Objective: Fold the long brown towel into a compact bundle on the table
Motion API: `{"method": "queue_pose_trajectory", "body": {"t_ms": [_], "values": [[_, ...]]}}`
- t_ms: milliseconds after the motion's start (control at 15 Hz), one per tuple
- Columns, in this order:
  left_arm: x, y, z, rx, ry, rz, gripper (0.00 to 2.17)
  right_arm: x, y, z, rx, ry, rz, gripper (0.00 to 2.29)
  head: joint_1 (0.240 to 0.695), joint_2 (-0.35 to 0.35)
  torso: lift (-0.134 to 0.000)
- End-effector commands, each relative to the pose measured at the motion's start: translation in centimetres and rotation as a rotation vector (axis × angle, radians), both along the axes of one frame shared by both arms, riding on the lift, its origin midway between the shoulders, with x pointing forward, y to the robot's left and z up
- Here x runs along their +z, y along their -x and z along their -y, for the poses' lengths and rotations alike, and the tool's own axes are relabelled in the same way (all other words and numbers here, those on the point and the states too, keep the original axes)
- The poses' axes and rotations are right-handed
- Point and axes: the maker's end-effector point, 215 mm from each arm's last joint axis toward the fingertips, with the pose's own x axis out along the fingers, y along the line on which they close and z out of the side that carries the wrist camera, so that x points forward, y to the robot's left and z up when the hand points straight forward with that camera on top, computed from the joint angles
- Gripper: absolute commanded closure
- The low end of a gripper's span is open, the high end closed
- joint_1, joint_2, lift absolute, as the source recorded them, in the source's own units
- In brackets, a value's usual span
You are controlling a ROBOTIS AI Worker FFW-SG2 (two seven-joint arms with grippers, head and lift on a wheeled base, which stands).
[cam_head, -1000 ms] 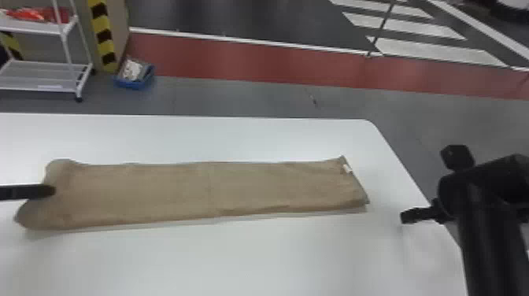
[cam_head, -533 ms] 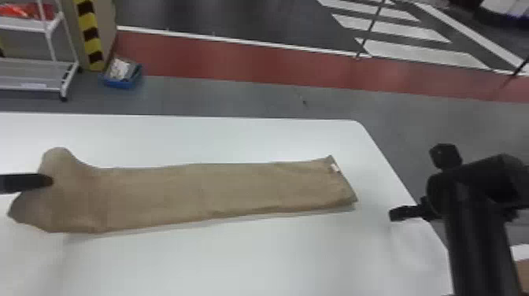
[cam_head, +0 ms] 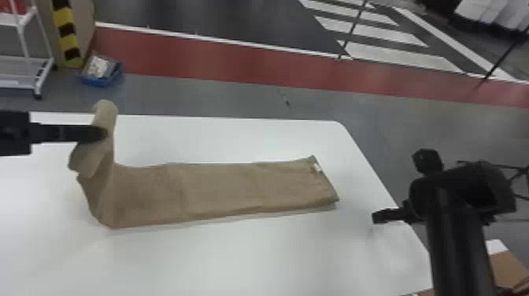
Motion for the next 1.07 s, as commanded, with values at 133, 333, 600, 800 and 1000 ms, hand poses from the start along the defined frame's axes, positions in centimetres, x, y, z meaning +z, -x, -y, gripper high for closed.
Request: {"method": "queue_pose_trajectory", "body": {"t_ms": [133, 333, 600, 800, 1000], "values": [[-0.4, 0.7, 6.0, -0.082, -0.077, 0.015, 2.14, 0.7, 0.0, 0.3, -0.002, -0.007, 0.021, 0.08, 0.695, -0.35, -0.125], [-2.3, 0.8, 7.3, -0.092, -0.15, -0.006, 2.14, 2.1, 0.0, 0.0, 0.011, -0.013, 0.066, 0.08, 0.695, -0.35, -0.125], [-4.0, 1.6, 9.0, -0.118, -0.183, -0.025, 0.68, 2.8, 0.3, 0.6, -0.001, -0.009, 0.075, 0.08, 0.695, -0.35, -0.125], [-4.9, 2.5, 9.8, -0.125, -0.193, -0.032, 0.0, 2.9, 0.2, 0.5, -0.001, -0.011, 0.077, 0.08, 0.695, -0.35, -0.125], [-5.1, 2.6, 9.8, -0.107, -0.207, -0.025, 0.03, 2.9, 0.2, 0.6, -0.003, -0.014, 0.079, 0.08, 0.695, -0.35, -0.125]]}}
